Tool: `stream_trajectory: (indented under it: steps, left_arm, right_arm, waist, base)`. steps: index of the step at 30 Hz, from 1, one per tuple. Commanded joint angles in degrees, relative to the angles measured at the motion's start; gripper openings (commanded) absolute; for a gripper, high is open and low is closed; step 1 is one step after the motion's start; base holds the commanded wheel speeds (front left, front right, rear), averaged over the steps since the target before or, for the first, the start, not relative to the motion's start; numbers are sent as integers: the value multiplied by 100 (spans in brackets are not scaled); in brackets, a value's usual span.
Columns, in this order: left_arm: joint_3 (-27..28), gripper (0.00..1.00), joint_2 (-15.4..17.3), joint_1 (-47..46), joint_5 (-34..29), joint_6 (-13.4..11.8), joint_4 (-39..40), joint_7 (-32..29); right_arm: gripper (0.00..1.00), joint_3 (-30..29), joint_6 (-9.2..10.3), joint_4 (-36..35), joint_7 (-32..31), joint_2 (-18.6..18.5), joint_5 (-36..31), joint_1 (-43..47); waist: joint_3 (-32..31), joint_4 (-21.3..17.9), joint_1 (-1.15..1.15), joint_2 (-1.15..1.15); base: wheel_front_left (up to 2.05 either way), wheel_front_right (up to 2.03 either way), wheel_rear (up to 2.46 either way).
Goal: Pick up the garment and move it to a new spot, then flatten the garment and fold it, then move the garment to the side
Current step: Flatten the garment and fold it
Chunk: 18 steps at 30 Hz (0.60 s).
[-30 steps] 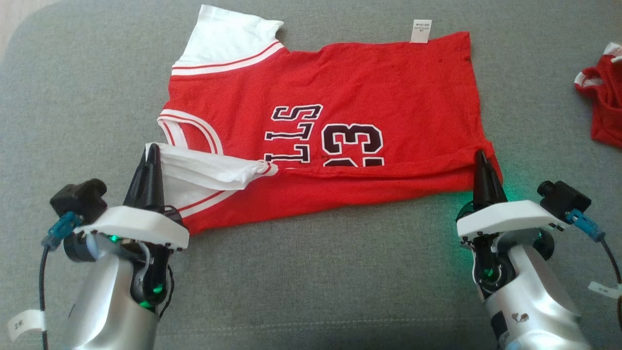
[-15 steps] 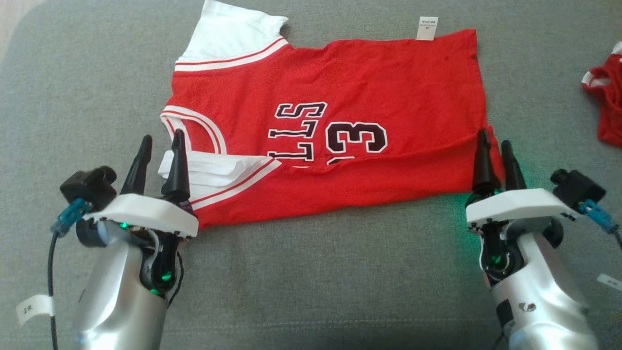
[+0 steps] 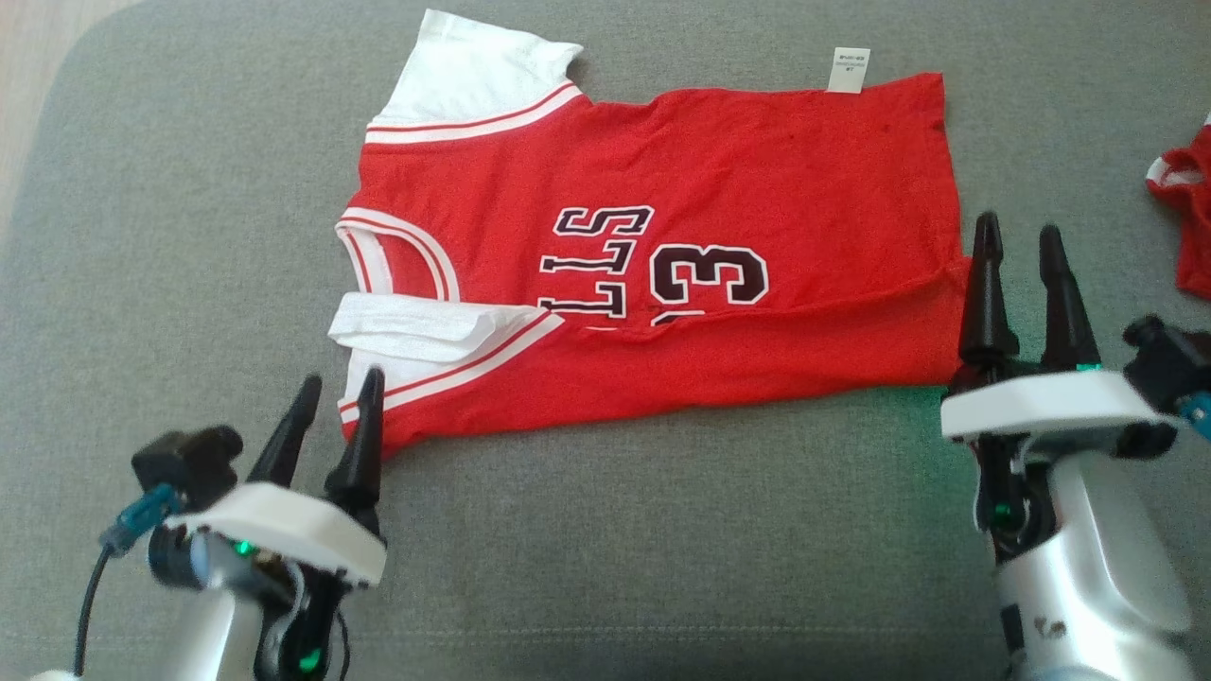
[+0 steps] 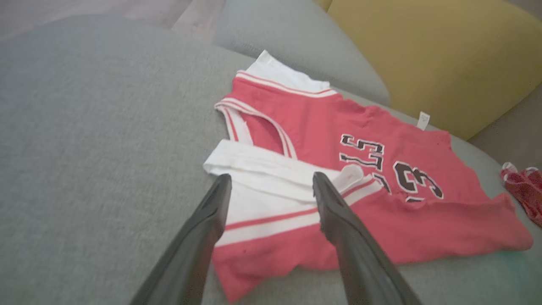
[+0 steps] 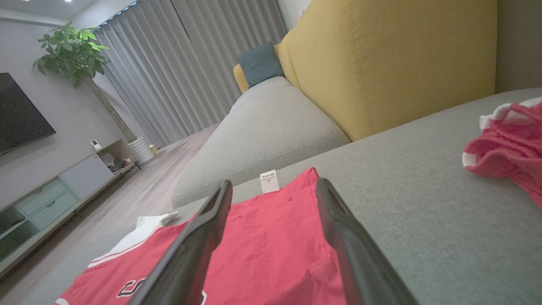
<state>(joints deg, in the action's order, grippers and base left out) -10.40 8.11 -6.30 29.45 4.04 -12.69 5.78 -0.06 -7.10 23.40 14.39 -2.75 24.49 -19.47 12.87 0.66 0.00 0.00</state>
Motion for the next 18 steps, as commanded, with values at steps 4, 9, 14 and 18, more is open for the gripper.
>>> stream_trajectory:
  steps: [4,9,14,18]
  left_arm:
    - [144,100,255,251,120,-213,528,-578]
    - [124,100,266,403,286,-378,525,-1113]
    - [168,100,254,302,380,-446,331,-1229]
    - [222,100,263,197,470,-449,103,-1272]
  right_arm:
    - [100,160,-39,-405,61,-13,-73,147]
    - [100,249,-39,-489,61,-13,-24,169]
    - [100,285,-39,-555,61,-13,7,131]
    - [100,271,-39,-572,61,-13,0,132]
  waist:
    - [17,4,0,0]
    - [65,-49,0,0]
    - [132,-144,0,0]
    - [173,-227,0,0]
  base:
    - [0,0,0]
    - [0,0,0]
    - [0,0,0]
    - [0,0,0]
